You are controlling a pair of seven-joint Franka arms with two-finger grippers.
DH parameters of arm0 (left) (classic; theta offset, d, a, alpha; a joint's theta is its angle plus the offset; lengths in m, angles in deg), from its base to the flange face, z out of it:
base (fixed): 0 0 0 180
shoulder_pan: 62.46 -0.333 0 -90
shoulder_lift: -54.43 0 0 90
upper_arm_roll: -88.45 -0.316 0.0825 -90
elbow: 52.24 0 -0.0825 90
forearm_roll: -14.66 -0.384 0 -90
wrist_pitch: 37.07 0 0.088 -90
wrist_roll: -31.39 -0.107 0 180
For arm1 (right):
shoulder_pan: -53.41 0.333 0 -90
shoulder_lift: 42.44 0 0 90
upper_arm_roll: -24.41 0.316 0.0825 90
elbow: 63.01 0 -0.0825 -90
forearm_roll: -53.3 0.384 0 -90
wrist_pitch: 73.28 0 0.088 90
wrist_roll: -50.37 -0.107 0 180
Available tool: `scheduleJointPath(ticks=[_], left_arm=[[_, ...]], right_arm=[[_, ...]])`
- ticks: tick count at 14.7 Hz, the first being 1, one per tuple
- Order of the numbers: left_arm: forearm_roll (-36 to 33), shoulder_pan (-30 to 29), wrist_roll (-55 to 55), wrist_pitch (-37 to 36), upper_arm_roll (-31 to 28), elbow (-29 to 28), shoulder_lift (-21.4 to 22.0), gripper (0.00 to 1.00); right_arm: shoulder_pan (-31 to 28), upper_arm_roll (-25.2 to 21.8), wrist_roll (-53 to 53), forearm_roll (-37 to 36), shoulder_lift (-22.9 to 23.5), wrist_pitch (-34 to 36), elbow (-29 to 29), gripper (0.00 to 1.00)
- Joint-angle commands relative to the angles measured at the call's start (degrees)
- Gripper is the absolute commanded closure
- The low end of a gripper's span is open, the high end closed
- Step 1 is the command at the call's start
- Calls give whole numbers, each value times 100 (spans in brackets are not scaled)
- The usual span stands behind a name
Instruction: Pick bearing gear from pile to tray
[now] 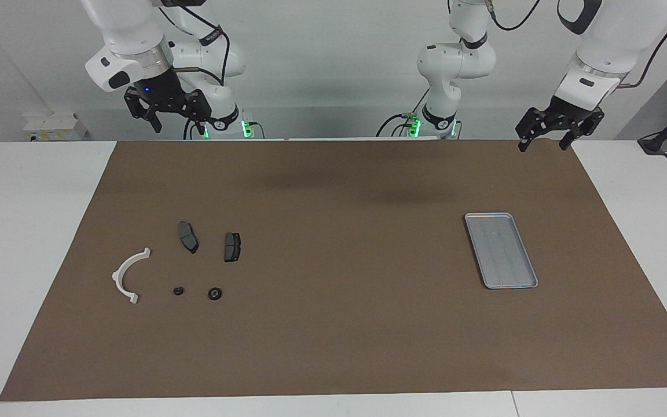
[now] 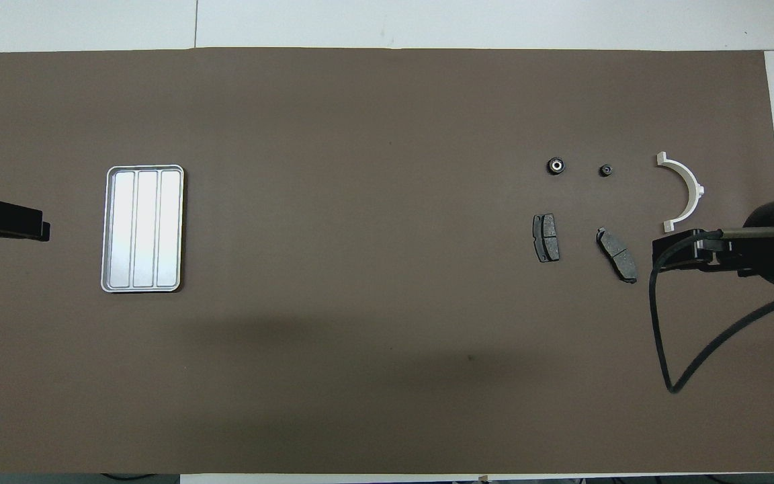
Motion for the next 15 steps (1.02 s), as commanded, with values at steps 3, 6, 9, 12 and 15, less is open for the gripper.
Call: scheduleJointPath(ticks=[3,6,9,12,15], left_arm=[[21,31,7,24,-25,-179,161,0],[21,31,7,24,-25,-179,161,0],[21,31,7,24,-25,-179,161,0],[21,31,7,24,-25,-179,161,0],[21,31,7,24,-25,-179,161,0]], right_arm=[[-66,28,79,140,-39,12,60,0],[-92,19,70,149,-39,12,69,0],[-109,11,131,149,-83,21,78,0],[-136,-7,132,149,-83,30,78,0],[-127,2,140,149,-135,56,69,0]])
